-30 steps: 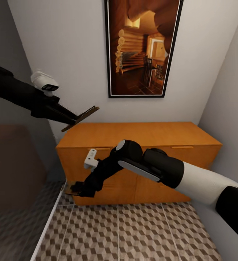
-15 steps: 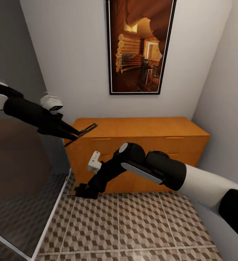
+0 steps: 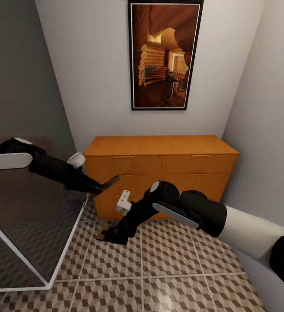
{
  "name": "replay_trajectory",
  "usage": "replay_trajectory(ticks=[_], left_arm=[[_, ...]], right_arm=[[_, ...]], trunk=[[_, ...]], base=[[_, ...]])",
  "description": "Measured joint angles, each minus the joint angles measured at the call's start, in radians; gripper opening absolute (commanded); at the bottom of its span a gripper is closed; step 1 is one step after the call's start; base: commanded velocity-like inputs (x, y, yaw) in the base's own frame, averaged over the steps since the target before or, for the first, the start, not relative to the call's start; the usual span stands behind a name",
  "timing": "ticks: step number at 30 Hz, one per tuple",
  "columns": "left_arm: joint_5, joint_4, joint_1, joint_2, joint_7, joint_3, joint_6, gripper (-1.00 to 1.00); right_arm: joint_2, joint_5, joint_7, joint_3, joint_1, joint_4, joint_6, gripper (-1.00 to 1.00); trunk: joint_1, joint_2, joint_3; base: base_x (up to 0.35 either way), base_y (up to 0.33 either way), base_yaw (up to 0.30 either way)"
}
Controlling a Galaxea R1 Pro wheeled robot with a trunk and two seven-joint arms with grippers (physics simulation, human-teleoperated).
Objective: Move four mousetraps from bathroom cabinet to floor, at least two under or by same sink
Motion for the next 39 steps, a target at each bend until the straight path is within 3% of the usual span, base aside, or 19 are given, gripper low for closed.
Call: replay_trajectory(ticks=[3,8,12,15,18,19,20,21,22,24,28,29,30,32,33,34,35,37,39], left_arm=[[-0.003,0.006,0.123,-0.003,0.117,-0.001,-0.02,-1.0],[-0.001,0.012,0.225,-0.002,0.229,-0.002,-0.089,-1.0],[-0.004,0.033,0.357,-0.008,0.307,-0.003,-0.104,-1.0],[-0.004,0.048,0.465,-0.031,0.429,-0.003,-0.127,-1.0],[-0.002,0.06,0.538,-0.059,0.506,-0.003,-0.169,-1.0],[-0.003,0.081,0.584,-0.075,0.542,-0.003,-0.184,-1.0],[0.004,0.216,0.699,-0.137,0.597,0.007,-0.213,-1.0],[0.003,0.277,0.828,-0.162,0.602,-0.002,-0.223,-1.0],[0.004,0.331,0.865,-0.189,0.605,-0.002,-0.231,-1.0],[0.007,0.521,1.004,-0.292,0.609,-0.001,-0.24,-1.0],[0.018,0.82,1.208,-0.454,0.61,0.003,-0.24,-1.0],[0.031,0.964,1.294,-0.521,0.61,0.007,-0.239,-1.0],[0.05,1.037,1.353,-0.55,0.61,0.007,-0.24,-1.0],[0.115,1.099,1.395,-0.57,0.613,0.009,-0.245,-1.0],[0.169,1.116,1.414,-0.573,0.621,0.009,-0.261,-1.0],[0.24,1.13,1.446,-0.575,0.646,0.01,-0.308,-1.0],[0.289,1.133,1.488,-0.578,0.712,0.011,-0.374,-1.0],[0.308,1.133,1.517,-0.58,0.768,0.011,-0.398,-1.0],[0.35,1.136,1.542,-0.588,0.814,0.012,-0.423,-1.0]], right_arm=[[-0.008,0.051,0.0,0.045,0.062,0.076,-0.024,-1.0],[-0.017,0.17,0.004,0.061,0.131,0.199,-0.093,-1.0],[-0.024,0.195,0.001,0.062,0.172,0.302,-0.112,-1.0],[-0.028,0.201,-0.002,0.062,0.2,0.396,-0.125,-1.0],[-0.031,0.207,-0.002,0.062,0.221,0.475,-0.174,-1.0],[-0.033,0.22,-0.001,0.062,0.227,0.53,-0.214,-1.0],[-0.028,0.217,0.002,0.062,0.264,0.646,-0.362,-1.0],[-0.027,0.229,0.002,0.062,0.274,0.828,-0.409,-1.0],[-0.027,0.232,0.002,0.063,0.281,0.897,-0.45,-1.0],[-0.025,0.231,0.001,0.065,0.309,1.027,-0.545,-1.0],[-0.013,0.225,-0.024,0.063,0.354,1.137,-0.625,-1.0],[-0.01,0.221,-0.083,0.064,0.389,1.16,-0.658,-1.0],[-0.009,0.217,-0.137,0.063,0.421,1.166,-0.684,-1.0],[-0.005,0.213,-0.243,0.06,0.477,1.17,-0.726,-1.0],[-0.004,0.205,-0.311,0.059,0.51,1.171,-0.748,-1.0],[-0.003,0.167,-0.402,0.057,0.557,1.179,-0.796,-1.0],[-0.002,0.079,-0.481,0.051,0.613,1.219,-0.914,-1.0],[-0.001,0.029,-0.507,0.051,0.633,1.256,-0.991,-1.0],[-0.001,-0.01,-0.518,0.051,0.656,1.302,-1.062,-1.0]], trunk=[[0.0,0.0,0.0],[0.0,0.0,0.0],[0.0,0.0,0.0],[0.0,0.0,0.0],[0.0,0.0,0.0],[0.0,0.0,0.0],[0.0,0.0,0.0],[0.0,0.0,0.0],[0.0,0.0,0.0],[0.0,0.0,0.0],[0.0,0.0,0.0],[0.0,0.0,0.0],[0.0,0.0,0.0],[0.0,0.0,0.0],[0.0,0.0,0.0],[0.0,0.0,0.0],[0.0,0.0,0.0],[0.0,0.0,0.0],[0.0,0.0,0.0]], base=[[-0.333,0.0,0.0],[-0.334,0.0,0.0],[-0.334,0.0,0.0],[-0.333,0.0,0.0],[-0.333,0.0,0.0],[-0.333,0.0,0.0],[-0.333,0.0,0.0],[-0.333,0.0,0.0],[-0.333,0.0,0.0],[-0.333,0.0,0.0],[-0.333,0.0,0.0],[-0.333,0.0,0.0],[-0.333,0.0,0.0],[-0.333,0.0,0.0],[-0.333,0.0,0.0],[-0.333,0.0,0.0],[-0.333,0.0,0.0],[-0.333,0.0,0.0],[-0.333,0.0,0.0]])
